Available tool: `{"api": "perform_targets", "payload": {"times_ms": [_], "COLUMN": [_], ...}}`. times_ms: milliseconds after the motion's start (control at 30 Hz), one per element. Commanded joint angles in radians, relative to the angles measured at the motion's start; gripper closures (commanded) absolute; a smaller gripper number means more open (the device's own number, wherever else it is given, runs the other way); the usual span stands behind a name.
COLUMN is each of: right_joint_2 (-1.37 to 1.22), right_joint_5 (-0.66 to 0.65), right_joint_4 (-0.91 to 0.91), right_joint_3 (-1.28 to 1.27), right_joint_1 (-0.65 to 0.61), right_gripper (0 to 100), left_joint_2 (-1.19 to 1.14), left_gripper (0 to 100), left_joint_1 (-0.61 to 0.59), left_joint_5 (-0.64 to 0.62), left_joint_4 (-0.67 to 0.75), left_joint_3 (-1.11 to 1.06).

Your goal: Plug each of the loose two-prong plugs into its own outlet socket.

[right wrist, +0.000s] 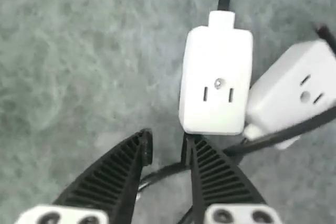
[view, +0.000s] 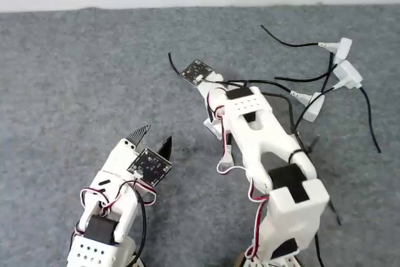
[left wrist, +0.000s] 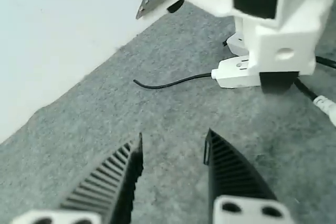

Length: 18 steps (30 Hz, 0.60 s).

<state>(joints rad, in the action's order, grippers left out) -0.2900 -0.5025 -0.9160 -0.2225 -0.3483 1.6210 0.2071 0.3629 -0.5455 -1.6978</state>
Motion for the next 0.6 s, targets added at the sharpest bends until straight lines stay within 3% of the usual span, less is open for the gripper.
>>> {"api": "perform_targets", "payload": {"times_ms": [0,400,567], "right_joint_2": [-0.015,-0.036,-0.038], "right_joint_5": [-0.009,-0.015,-0.058], "right_joint_4": [-0.008,-0.185,-0.202], "right_joint_3": [0.107,0.353,0.374], "right_joint_1": [-0.018,-0.041,-0.039], "right_gripper": [89.0,88.9,83.0], "left_joint_2": [0.014,0.014,0.014], "left_gripper": [82,82,82], "left_joint_1": [0.009,0.009,0.009], "left_joint_5": [0.011,0.011,0.011], "left_joint_4": [-0.003,-0.002,-0.003], "left_joint_3": [0.008,0.008,0.008]}}
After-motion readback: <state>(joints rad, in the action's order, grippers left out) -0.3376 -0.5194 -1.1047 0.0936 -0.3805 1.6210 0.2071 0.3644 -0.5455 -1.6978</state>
